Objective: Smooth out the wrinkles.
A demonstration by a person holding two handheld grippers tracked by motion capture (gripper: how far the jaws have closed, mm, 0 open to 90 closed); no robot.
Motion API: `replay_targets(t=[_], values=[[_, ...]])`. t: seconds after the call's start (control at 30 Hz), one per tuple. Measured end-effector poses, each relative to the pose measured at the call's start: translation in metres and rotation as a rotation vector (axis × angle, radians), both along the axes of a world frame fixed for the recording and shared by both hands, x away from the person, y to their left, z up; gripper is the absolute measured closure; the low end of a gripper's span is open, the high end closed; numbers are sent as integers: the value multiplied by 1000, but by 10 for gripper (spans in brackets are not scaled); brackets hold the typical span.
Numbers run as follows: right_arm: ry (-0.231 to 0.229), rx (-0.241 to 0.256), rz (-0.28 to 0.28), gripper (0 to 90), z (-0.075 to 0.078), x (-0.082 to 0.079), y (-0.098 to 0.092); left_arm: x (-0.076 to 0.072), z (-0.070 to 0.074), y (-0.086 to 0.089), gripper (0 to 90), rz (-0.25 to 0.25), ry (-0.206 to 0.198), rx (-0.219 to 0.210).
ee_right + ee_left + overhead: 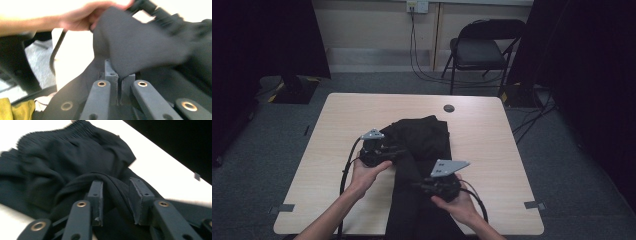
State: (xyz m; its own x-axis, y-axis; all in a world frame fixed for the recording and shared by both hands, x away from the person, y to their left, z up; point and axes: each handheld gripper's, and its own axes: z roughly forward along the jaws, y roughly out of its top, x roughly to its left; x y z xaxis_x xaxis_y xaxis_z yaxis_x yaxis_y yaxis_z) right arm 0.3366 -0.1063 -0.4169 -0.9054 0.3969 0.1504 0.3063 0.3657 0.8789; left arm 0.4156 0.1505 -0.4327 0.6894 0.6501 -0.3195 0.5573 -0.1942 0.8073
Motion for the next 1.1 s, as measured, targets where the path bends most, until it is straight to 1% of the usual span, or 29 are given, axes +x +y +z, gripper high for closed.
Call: replay_targets(t=[0.07, 0.1, 0.13, 0.17, 0.2, 0.23, 0.27, 0.3, 0.37, 0.4, 0.43, 0.47, 0.5, 0.53, 0.57, 0.6, 0.63, 0.67, 0.7, 0.77, 0.8, 0.83, 0.87, 0.9, 0.93, 1.0, 1.03, 1.07, 1.1], values=[[-3, 2, -62, 876, 5, 4, -18, -2, -5, -6, 590, -24, 0, 5], [4, -55, -103, 876, 2, 11, -32, -3, -7, -8, 576, -28, -1, 17], [4, -55, -103, 876, 2, 11, -32, -3, -9, -10, 576, -32, 1, 30], [6, -86, -123, 876, -3, 12, -38, -3, -11, -10, 561, -34, 4, 30], [32, -110, -128, 876, -11, 14, -43, -3, -12, -9, 550, -41, 10, 27], [54, -185, -147, 858, -29, 13, -51, -2, -13, -5, 525, -38, 12, 40], [54, -185, -147, 858, -29, 13, -51, -2, -13, -5, 509, -38, 12, 40], [66, -211, -160, 799, -37, 13, -55, -2, -12, -2, 509, -37, 11, 45], [68, -236, -209, 591, -47, 11, -64, -2, -8, 6, 488, -22, -3, 54], [64, -230, -237, 476, -47, 12, -70, -2, -6, 12, 480, -14, -12, 47], [65, -212, -262, 398, -44, 13, -75, -2, -3, 18, 470, -6, -10, 40], [57, -188, -280, 359, -40, 14, -80, -2, 0, 24, 456, 1, 0, 36], [38, -152, -308, 332, -30, 18, -88, -3, 5, 32, 440, 32, -18, 67], [38, -152, -308, 332, -30, 18, -88, -3, 5, 32, 441, 32, -18, 67], [30, -134, -313, 327, -26, 21, -90, -3, 8, 35, 441, 41, -35, 75], [26, -118, -313, 328, -22, 25, -91, 0, 9, 37, 453, 47, -34, 81], [13, -121, -332, 337, -18, 37, -87, 5, 10, 37, 475, 51, -33, 101], [13, -121, -332, 337, -18, 37, -87, 10, 10, 36, 475, 54, -60, 122], [5, -116, -335, 351, -17, 46, -84, 17, 10, 35, 495, 62, -76, 126], [-5, -122, -361, 351, -17, 68, -74, 34, 5, 31, 482, 75, -69, 145], [1, -128, -362, 341, -18, 81, -67, 44, 1, 29, 450, 73, -58, 166], [-8, -156, -370, 325, -19, 95, -60, 52, -4, 26, 411, 79, -55, 177], [-19, -166, -389, 316, -20, 108, -54, 58, -9, 24, 375, 85, -50, 169], [-9, -159, -398, 291, -22, 122, -49, 63, -14, 21, 363, 85, -35, 162], [2, -162, -415, 269, -24, 135, -45, 67, -20, 18, 326, 80, -23, 158], [25, -180, -435, 255, -30, 157, -37, 73, -29, 10, 295, 62, -18, 181], [32, -219, -447, 252, -37, 173, -31, 77, -37, 4, 292, 64, -10, 200], [32, -219, -447, 252, -37, 173, -31, 77, -37, 4, 286, 64, -10, 200], [36, -235, -455, 252, -41, 179, -30, 79, -41, 2, 286, 61, -1, 196]])
